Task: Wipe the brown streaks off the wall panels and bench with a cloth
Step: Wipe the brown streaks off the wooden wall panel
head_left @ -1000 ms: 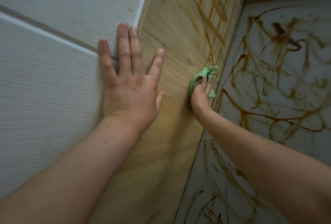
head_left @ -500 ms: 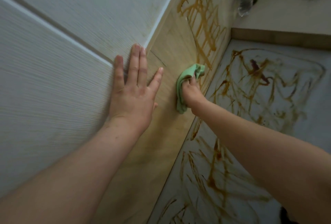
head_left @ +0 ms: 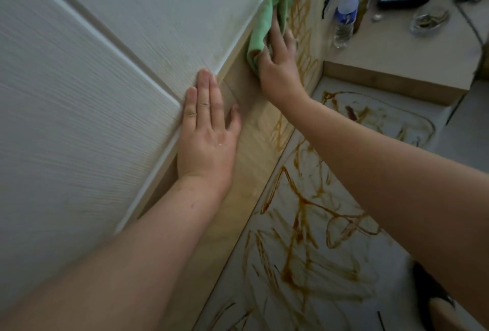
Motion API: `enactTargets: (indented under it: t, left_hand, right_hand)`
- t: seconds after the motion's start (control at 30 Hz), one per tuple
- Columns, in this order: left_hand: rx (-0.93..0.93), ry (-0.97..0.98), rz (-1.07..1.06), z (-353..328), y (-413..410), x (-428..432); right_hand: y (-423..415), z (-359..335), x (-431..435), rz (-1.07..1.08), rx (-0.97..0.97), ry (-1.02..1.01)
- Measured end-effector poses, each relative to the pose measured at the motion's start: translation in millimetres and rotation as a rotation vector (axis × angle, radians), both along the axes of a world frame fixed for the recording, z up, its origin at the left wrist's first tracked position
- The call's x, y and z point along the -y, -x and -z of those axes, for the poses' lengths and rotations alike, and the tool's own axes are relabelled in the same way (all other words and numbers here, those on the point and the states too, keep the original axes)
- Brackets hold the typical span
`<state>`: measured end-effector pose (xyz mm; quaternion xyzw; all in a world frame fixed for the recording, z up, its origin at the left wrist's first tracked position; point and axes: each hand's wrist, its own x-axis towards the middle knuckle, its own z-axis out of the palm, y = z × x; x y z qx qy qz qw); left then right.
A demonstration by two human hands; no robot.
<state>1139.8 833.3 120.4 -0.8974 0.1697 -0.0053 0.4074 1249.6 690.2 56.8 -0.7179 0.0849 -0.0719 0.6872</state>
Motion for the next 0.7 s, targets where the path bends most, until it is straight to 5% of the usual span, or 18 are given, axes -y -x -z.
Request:
enactTargets:
  t: [0.2, 0.4, 0.63, 0.7]
  left_hand:
    - [-0.002, -0.005, -0.055, 5, 0, 7]
    - [-0.025, 0.030, -0.137, -4, 1, 19]
    - [-0.071, 0.138, -0.069, -42, -18, 51]
    - [-0.034, 0.151, 0.045, -53, -46, 63]
  right_hand:
    - [-63, 62, 23, 0.110, -0.434, -0.117]
    - [-28, 84, 14, -0.155, -0.702, -0.178]
    - [-43, -5, 38, -0.108, -0.118, -0.105]
    - [-69, -12, 58, -0.055, -0.076, -0.082]
